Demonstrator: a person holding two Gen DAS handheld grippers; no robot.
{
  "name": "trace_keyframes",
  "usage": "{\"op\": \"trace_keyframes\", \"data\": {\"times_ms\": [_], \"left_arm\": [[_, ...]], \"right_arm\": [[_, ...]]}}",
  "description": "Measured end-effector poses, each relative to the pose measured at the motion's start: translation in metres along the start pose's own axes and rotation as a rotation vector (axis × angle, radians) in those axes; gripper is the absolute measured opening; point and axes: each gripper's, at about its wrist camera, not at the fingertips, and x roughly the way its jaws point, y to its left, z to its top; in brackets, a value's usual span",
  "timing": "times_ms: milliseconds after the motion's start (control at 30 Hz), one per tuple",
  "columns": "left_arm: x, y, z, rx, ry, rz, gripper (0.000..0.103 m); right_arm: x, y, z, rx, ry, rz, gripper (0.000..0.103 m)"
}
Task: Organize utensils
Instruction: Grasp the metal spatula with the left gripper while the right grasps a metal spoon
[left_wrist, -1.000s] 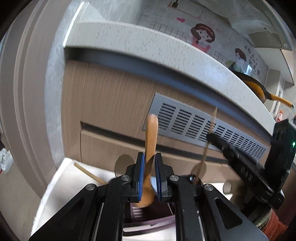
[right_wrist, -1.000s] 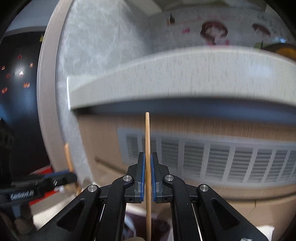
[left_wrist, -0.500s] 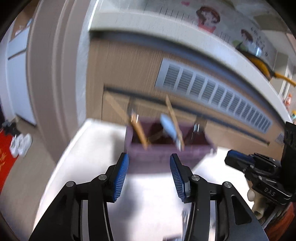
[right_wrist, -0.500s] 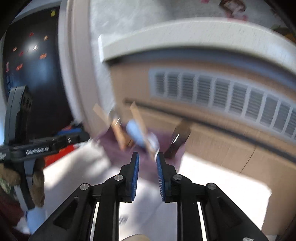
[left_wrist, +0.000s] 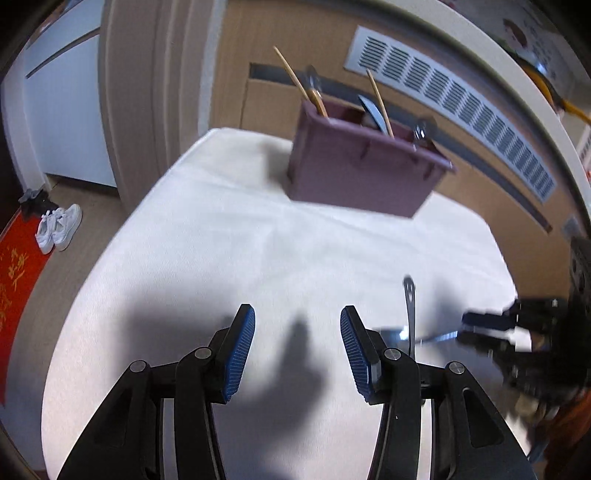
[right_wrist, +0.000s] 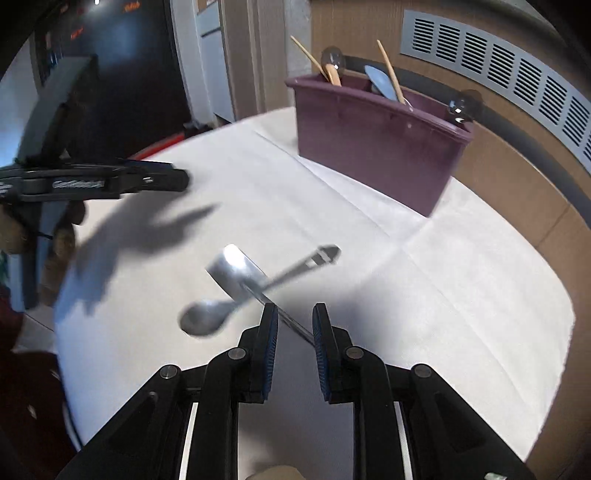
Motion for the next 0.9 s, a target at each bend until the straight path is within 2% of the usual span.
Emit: {"op": "trace_keyframes", "data": {"times_ms": [200, 333, 500, 600, 700, 833, 900], "left_arm": [[0.007, -0.007, -0.003, 0.008, 0.023, -0.018, 0.049], [0.01, -0.005, -0.001, -0.006, 0.03, -0.018, 0.049], [0.007, 0.008, 0.002, -0.043, 0.015, 0.007, 0.049], [0.005, 0.015, 0.003, -0.057, 0.012, 0.017, 0.049], [0.005, 0.016, 0.001, -0.059, 0.014, 0.017, 0.049], [0.005, 0.013, -0.001, -0.052, 0.018, 0.015, 0.049], [0.004, 0.013, -0.001, -0.048, 0.017, 0.014, 0.049]], "right_arm": [[0.004, -0.017, -0.002, 0.052, 0.043, 0.006, 0.019], [-0.002, 0.008, -0.003, -0.032, 0.035, 0.126, 0.019], [0.009, 0.042, -0.005, -0.14, 0.08, 0.184, 0.019], [0.019, 0.048, -0.004, -0.153, 0.077, 0.149, 0.019], [0.026, 0.044, 0.005, -0.138, 0.046, 0.062, 0.019], [0.036, 0.017, 0.021, -0.058, 0.016, -0.046, 0.017], [0.035, 0.002, 0.024, -0.007, 0.015, -0.058, 0.018]]}}
